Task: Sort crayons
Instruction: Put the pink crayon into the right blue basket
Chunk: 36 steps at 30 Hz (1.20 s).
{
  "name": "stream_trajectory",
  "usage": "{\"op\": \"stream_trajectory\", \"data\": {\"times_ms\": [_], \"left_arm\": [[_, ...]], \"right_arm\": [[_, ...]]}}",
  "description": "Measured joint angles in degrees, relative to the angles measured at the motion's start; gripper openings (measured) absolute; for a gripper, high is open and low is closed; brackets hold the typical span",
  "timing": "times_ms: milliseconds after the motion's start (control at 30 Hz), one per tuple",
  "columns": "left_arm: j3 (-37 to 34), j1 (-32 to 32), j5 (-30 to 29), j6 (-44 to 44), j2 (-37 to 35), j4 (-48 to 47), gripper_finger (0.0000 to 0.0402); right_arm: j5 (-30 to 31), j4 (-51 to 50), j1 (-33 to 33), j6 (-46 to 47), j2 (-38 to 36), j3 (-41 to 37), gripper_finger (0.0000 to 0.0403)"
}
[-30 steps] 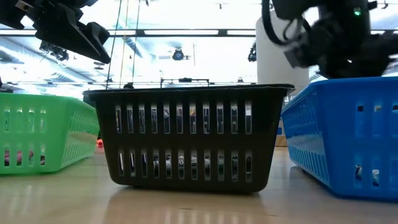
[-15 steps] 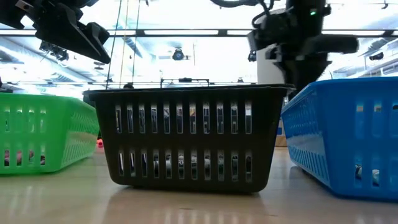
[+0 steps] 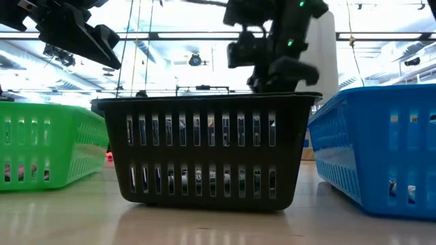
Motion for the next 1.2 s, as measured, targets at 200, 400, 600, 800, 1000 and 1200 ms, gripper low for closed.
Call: {"op": "stream_trajectory", "data": {"times_ms": [200,400,600,800,1000,1200], "left_arm": [[0.0,0.0,0.0,-0.3,0.0,-0.2,0.0151],[0.0,0.0,0.0,-0.2,0.0,0.0,0.0151],[0.0,0.0,0.0,-0.2,0.0,0.3,0.0151],[0.0,0.0,0.0,-1.3,0.0,0.1,0.0151],[0.0,0.0,0.0,-2.3,0.0,0.0,0.0151],[0.0,0.0,0.0,-2.3,0.1,0.4,0.0151]], "right_arm": [[-0.8,4.3,0.4,-4.1,3.6,0.0,0.0111],[-0.6,10.7,-0.8,5.1,3.6,0.0,0.0111],[8.7,12.1,-3.1,10.9,3.6,0.0,0.0111],[8.9,14.3,-8.1,11.4,3.6,-1.0,0.0115],[2.9,17.5,-12.6,6.6,3.5,-4.1,0.0131],[-5.6,21.9,-14.5,-7.0,3.5,-6.4,0.0135]]}}
